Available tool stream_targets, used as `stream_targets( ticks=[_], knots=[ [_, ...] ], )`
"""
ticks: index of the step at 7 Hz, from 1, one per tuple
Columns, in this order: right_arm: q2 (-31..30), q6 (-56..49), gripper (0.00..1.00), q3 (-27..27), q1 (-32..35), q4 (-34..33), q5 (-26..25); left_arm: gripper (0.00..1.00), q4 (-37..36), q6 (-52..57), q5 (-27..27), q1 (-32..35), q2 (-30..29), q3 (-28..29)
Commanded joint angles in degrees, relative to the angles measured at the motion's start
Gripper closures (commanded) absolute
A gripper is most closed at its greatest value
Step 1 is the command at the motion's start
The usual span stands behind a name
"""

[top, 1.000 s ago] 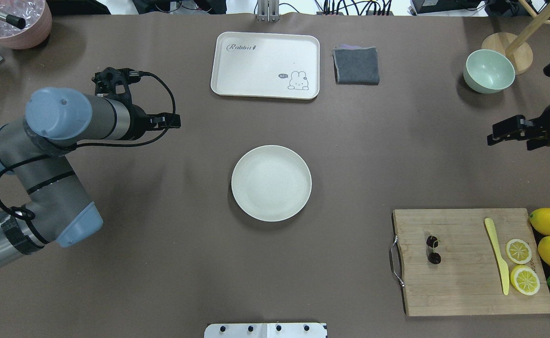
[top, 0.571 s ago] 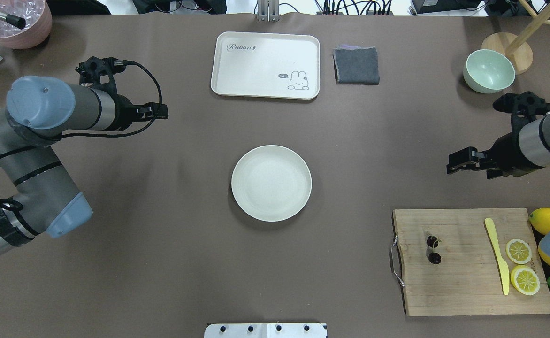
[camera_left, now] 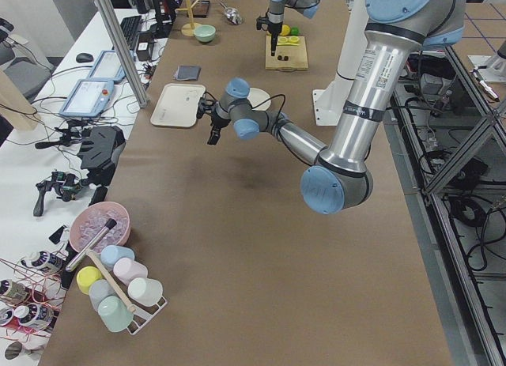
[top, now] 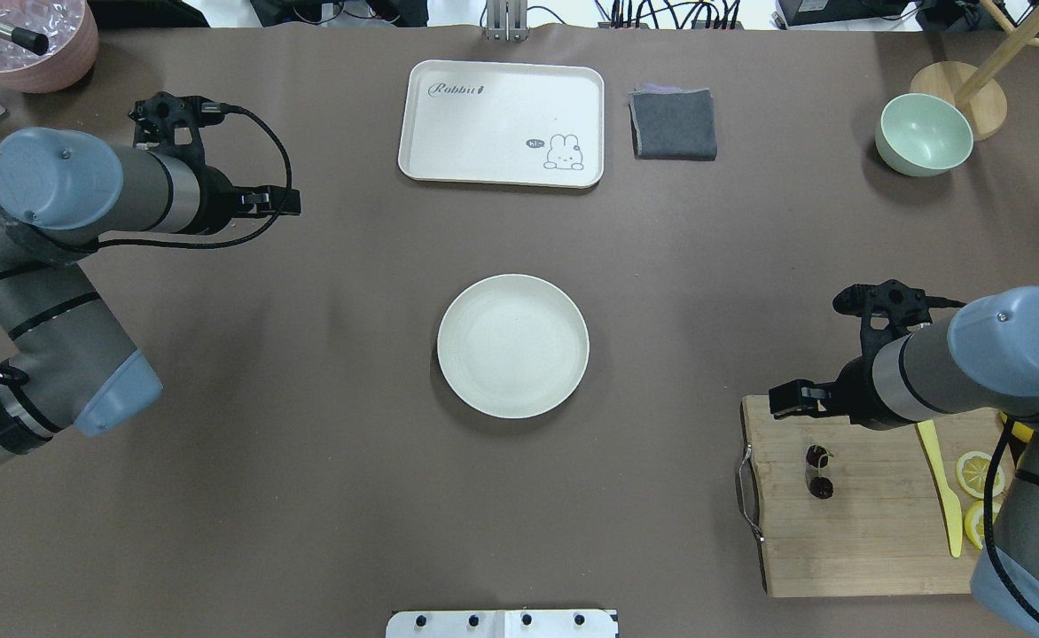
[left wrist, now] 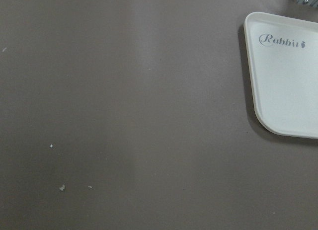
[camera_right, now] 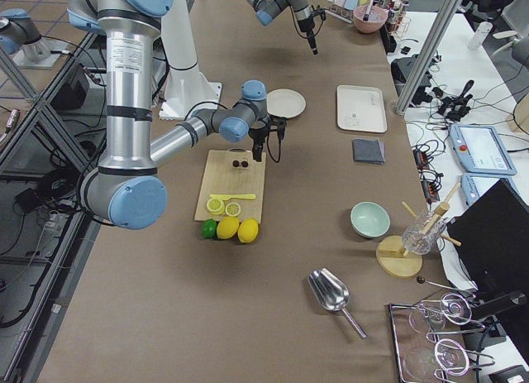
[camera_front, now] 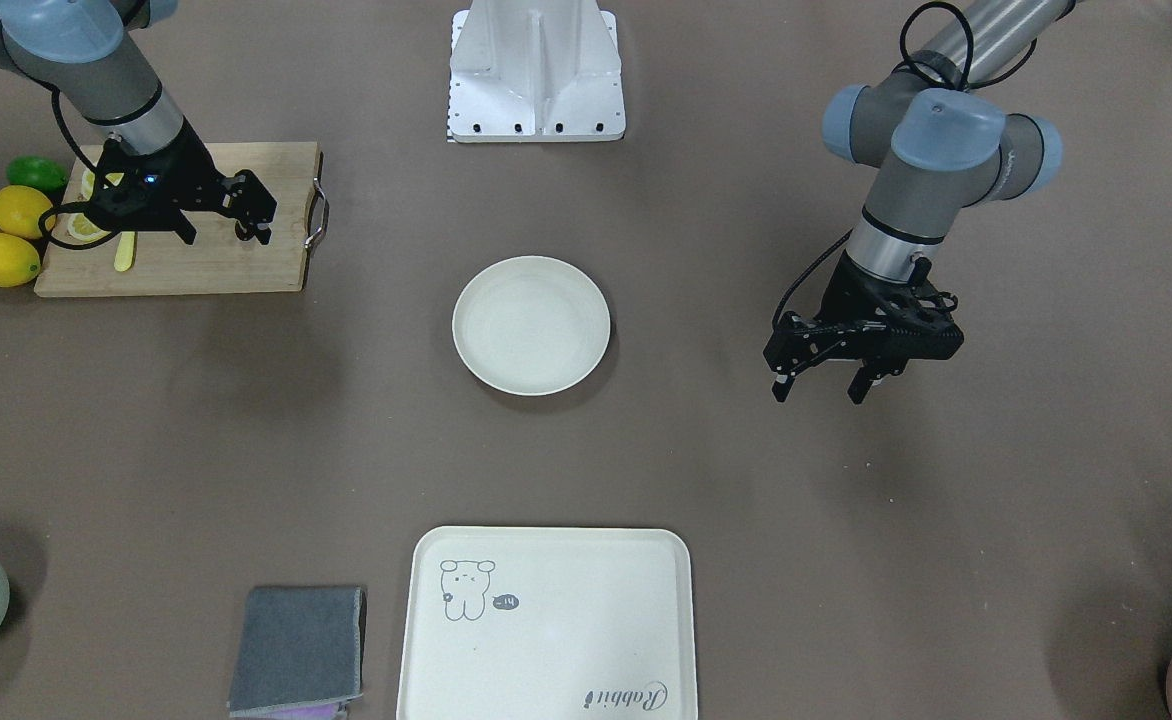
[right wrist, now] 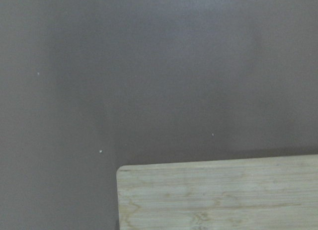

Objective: Place red cherry on plate
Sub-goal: 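Lower the right gripper onto the dark red cherries and grasp them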

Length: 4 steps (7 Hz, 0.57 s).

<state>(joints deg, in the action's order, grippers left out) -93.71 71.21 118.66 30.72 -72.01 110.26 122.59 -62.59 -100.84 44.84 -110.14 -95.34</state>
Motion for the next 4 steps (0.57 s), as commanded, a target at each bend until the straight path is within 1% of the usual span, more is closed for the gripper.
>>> stream_targets(
  ticks=[1, 2, 3, 4],
  knots=[
    [-1.8, 0.2, 0.02, 0.0, -2.2, 1.5, -0.2, 0.02, -0.2, 1.0, -0.1, 0.2, 0.0, 0.0],
    [-4.2, 0.3, 0.05, -0.1, -2.5, 5.1, 0.1, 0.02, -0.1, 1.0, -0.1, 0.2, -0.1, -0.2],
    [-4.9, 0.5, 0.17, 0.0, -3.1, 5.3, 0.0, 0.02, -0.1, 1.0, -0.1, 0.3, -0.1, -0.2],
    [-4.9, 1.2, 0.39, 0.0, -4.1, 5.3, -0.4, 0.02, -0.1, 1.0, -0.1, 0.3, -0.2, -0.2]
  ],
)
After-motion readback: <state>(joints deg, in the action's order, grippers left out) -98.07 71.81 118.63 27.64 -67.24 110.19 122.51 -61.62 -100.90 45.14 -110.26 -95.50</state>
